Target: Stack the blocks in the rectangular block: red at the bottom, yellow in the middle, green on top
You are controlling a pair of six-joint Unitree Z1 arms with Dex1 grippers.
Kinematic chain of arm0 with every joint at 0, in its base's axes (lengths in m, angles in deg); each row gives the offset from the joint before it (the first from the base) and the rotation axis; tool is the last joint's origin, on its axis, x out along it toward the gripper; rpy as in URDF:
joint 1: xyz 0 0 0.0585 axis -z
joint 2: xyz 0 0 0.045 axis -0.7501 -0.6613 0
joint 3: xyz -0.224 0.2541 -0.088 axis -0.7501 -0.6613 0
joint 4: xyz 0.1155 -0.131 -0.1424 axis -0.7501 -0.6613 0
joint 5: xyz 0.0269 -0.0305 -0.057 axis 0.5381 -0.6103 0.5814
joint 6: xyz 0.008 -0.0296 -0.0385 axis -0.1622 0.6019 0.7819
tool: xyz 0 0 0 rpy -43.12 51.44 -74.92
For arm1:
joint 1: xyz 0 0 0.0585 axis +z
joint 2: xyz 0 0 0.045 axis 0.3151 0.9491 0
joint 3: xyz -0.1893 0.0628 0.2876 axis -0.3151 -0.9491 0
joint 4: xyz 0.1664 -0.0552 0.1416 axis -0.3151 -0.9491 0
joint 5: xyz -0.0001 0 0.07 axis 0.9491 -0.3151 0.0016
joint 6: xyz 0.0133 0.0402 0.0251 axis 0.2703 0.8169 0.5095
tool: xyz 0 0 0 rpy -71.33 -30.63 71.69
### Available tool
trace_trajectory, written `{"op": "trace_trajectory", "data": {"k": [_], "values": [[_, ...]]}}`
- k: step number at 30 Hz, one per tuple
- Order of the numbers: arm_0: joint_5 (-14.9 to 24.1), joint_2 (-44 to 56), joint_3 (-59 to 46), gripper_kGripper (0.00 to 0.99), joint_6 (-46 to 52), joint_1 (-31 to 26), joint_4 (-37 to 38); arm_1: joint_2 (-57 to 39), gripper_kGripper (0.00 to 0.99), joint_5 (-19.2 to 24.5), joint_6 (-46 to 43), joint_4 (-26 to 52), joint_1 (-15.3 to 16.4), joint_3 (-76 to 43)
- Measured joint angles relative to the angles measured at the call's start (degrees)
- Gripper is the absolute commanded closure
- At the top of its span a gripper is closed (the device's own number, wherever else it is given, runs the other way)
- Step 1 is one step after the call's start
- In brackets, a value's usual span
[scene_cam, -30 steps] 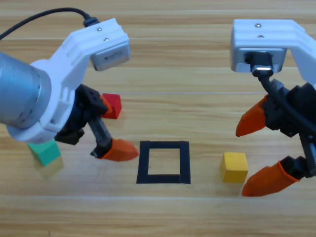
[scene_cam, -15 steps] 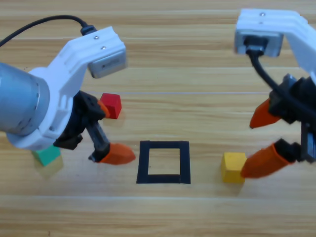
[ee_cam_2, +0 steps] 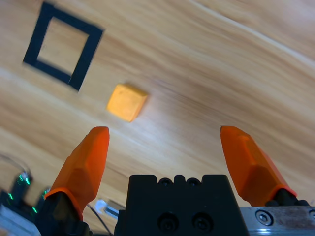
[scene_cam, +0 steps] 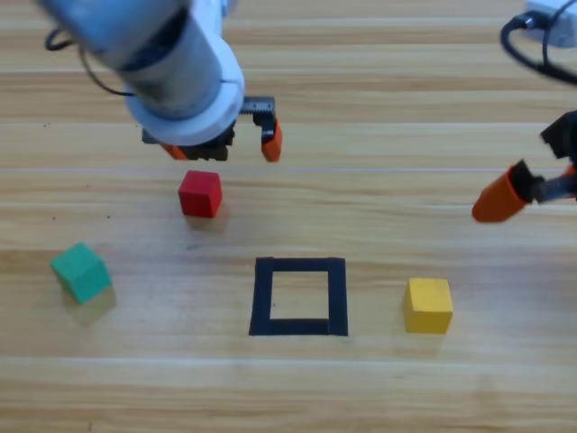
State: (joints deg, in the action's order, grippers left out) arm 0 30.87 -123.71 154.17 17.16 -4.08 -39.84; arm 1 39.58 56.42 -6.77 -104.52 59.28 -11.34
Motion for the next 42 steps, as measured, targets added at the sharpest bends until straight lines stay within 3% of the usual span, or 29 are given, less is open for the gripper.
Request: {"op": "trace_trajectory", "data": {"k": [2,7,14,25,42], "values": [[-0.05,-4.96,5.31,0.03,1.15,-1.7,-4.66,0.24,0.0,1.95,8.55,-0.02,0.0,-0.02],[-0.05,-11.62,11.5,0.03,1.35,-4.78,-10.39,2.97,0.0,1.96,12.99,-0.52,0.33,0.22],[-1.0,-13.75,12.39,0.028,-4.63,-9.08,-12.04,6.6,0.001,6.53,19.06,-0.52,4.29,0.49],[-3.7,-16.32,12.63,0.028,-9.64,-12.95,-12.26,15.53,0.044,7.36,22.93,-0.52,10.09,6.41],[-5.49,-19.77,15.08,0.024,-12.34,-13.02,-9.61,22.96,0.116,9.35,27.44,-0.51,10.63,8.62]]}}
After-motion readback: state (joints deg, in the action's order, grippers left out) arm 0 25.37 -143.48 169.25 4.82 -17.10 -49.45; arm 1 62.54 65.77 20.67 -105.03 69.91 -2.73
